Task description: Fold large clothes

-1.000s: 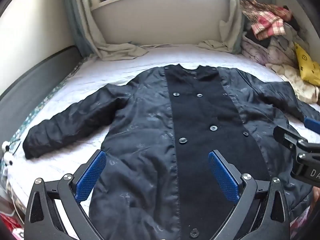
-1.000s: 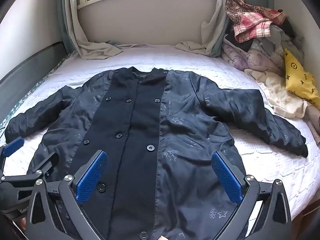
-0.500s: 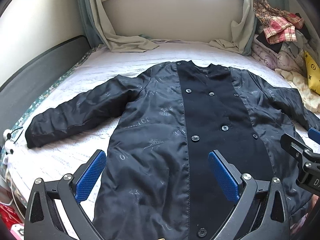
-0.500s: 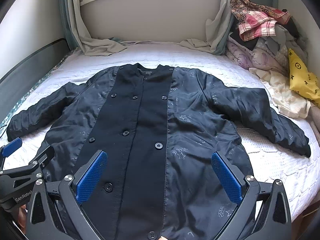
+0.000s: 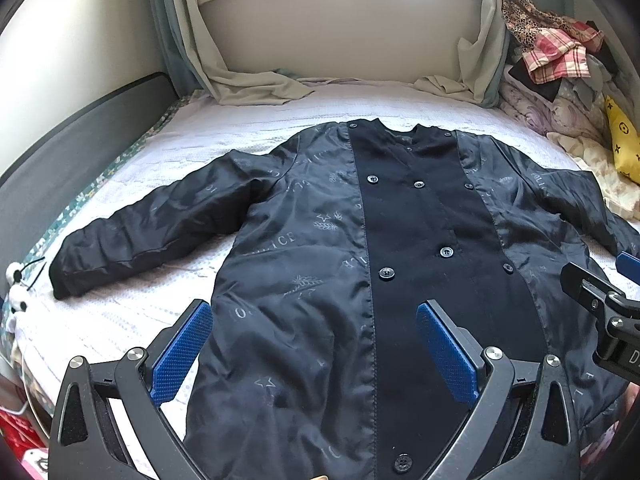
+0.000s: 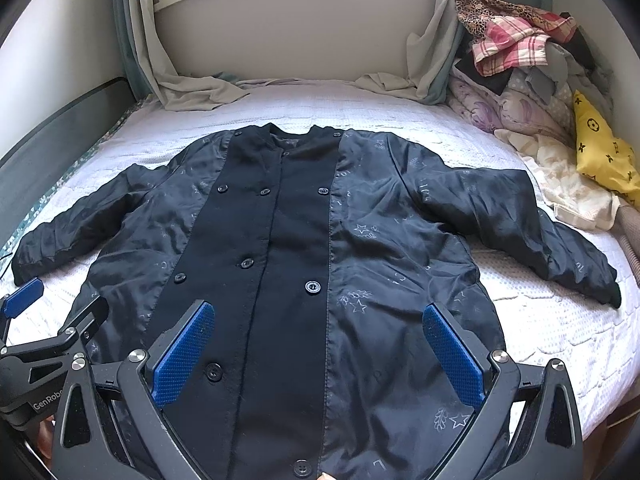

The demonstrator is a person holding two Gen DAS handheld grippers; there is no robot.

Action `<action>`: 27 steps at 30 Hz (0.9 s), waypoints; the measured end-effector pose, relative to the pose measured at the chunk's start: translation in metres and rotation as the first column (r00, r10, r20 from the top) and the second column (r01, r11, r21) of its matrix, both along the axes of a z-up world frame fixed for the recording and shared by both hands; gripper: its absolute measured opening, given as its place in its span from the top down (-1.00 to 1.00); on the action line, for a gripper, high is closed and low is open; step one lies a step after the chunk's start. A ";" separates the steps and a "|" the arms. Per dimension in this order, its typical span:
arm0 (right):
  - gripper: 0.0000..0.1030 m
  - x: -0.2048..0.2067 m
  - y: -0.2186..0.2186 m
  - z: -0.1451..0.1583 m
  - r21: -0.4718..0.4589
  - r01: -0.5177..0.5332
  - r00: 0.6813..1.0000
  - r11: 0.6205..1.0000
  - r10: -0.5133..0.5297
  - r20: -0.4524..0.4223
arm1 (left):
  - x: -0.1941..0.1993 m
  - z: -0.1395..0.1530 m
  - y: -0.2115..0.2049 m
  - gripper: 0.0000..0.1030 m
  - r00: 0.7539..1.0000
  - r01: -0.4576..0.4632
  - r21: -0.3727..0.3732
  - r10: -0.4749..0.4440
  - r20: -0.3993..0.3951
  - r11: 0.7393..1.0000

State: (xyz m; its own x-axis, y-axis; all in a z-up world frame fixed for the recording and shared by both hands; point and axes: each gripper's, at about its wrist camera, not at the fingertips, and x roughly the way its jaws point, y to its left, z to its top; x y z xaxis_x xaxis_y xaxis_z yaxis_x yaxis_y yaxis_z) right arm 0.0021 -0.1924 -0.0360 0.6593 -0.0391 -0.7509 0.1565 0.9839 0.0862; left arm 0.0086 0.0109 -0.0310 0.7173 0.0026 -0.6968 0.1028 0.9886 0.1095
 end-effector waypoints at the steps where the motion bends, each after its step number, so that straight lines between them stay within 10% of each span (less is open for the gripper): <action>1: -1.00 0.000 -0.001 0.000 0.000 0.001 1.000 1.000 -0.001 0.000 | 0.000 0.000 0.000 -1.00 1.000 0.001 0.000 -0.001 0.000 1.000; 27: -1.00 -0.002 -0.004 -0.002 0.005 0.008 1.000 1.000 -0.008 -0.012 | 0.000 -0.001 0.000 -1.00 1.000 -0.001 0.005 0.001 -0.003 1.000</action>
